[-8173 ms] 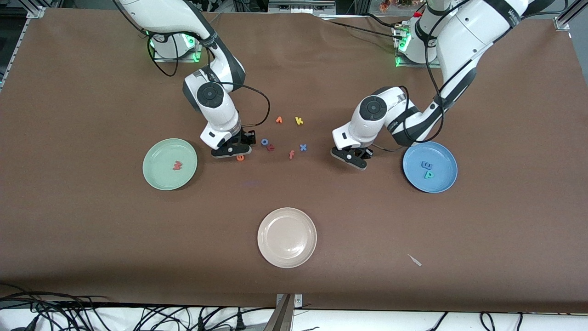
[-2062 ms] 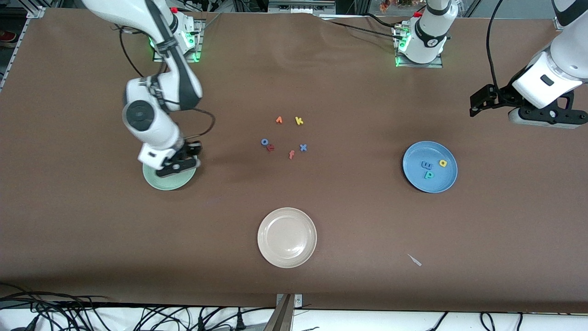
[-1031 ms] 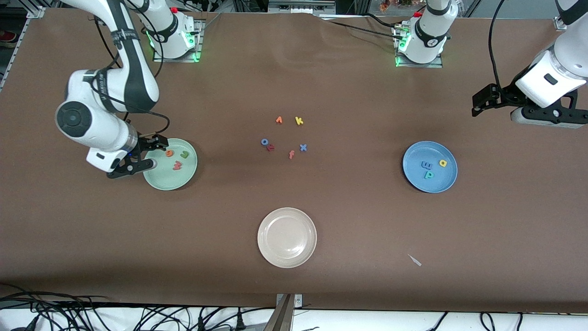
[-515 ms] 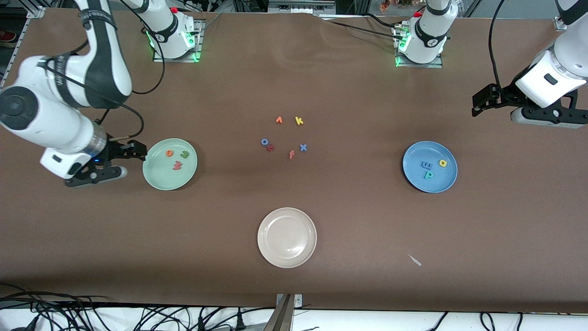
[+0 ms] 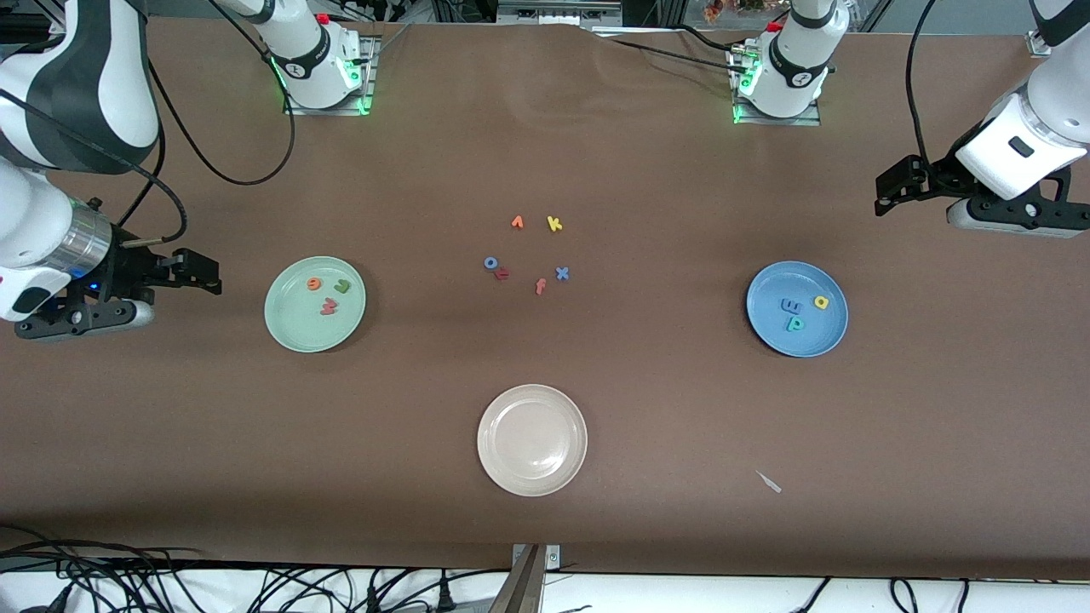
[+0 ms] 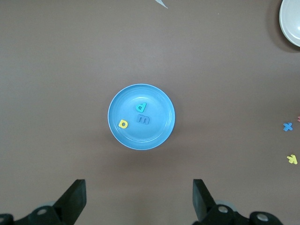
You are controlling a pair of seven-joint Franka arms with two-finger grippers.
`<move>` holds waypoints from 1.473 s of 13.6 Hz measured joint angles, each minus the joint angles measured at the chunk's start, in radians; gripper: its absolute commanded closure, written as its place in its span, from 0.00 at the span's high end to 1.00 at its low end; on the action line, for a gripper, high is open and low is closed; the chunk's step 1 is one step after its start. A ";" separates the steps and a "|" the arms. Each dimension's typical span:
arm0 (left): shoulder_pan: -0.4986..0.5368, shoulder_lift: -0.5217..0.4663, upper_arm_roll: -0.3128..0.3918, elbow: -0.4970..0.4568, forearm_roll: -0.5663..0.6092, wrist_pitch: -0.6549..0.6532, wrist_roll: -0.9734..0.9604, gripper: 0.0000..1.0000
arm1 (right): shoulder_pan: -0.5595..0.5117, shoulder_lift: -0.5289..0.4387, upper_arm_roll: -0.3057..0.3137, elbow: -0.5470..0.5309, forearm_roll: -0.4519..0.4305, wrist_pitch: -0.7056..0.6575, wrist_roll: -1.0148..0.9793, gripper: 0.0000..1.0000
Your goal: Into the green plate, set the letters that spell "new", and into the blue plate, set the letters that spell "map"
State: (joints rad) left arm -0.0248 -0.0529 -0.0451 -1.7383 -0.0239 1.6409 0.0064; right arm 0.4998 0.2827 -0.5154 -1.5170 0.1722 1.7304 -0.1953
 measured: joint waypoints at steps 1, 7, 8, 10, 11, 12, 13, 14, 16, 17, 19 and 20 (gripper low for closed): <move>0.000 0.000 0.000 0.000 0.000 0.000 0.000 1.00 | 0.000 -0.004 0.003 0.005 0.002 -0.030 0.009 1.00; 0.000 0.000 0.000 0.000 0.000 0.000 0.000 1.00 | -0.231 -0.122 0.274 0.005 -0.067 -0.162 0.078 1.00; 0.000 0.001 0.000 0.001 0.000 0.000 0.000 1.00 | -0.264 -0.151 0.316 -0.010 -0.082 -0.171 0.082 1.00; 0.000 0.001 0.000 0.001 0.000 0.000 0.000 1.00 | -0.330 -0.199 0.383 -0.046 -0.093 -0.187 0.085 1.00; 0.000 0.001 0.000 0.001 0.000 -0.001 0.000 1.00 | -0.353 -0.216 0.401 -0.062 -0.095 -0.189 0.085 1.00; 0.000 0.001 0.000 0.001 0.000 -0.002 0.000 1.00 | -0.367 -0.230 0.410 -0.075 -0.102 -0.190 0.085 1.00; 0.000 0.001 -0.001 0.001 0.000 -0.003 0.000 1.00 | -0.372 -0.239 0.414 -0.087 -0.118 -0.189 0.085 1.00; 0.000 0.001 -0.003 0.001 0.000 -0.004 0.000 1.00 | -0.373 -0.246 0.416 -0.096 -0.137 -0.189 0.085 1.00; 0.000 0.001 -0.009 0.001 0.000 -0.004 0.000 1.00 | -0.375 -0.251 0.421 -0.105 -0.173 -0.184 0.085 1.00; 0.000 0.001 -0.009 0.002 0.000 -0.005 0.000 1.00 | -0.375 -0.251 0.422 -0.106 -0.183 -0.182 0.085 1.00; 0.000 0.001 -0.009 0.002 0.000 -0.005 0.000 1.00 | -0.377 -0.251 0.422 -0.107 -0.188 -0.179 0.085 1.00; 0.000 0.001 -0.009 0.002 0.000 -0.005 0.000 1.00 | -0.378 -0.251 0.422 -0.107 -0.189 -0.176 0.085 1.00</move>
State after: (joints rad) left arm -0.0250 -0.0522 -0.0541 -1.7361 -0.0239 1.6362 0.0064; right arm 0.1217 0.0317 -0.0938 -1.6241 -0.0166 1.5543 -0.1103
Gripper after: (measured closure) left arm 0.000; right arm 0.000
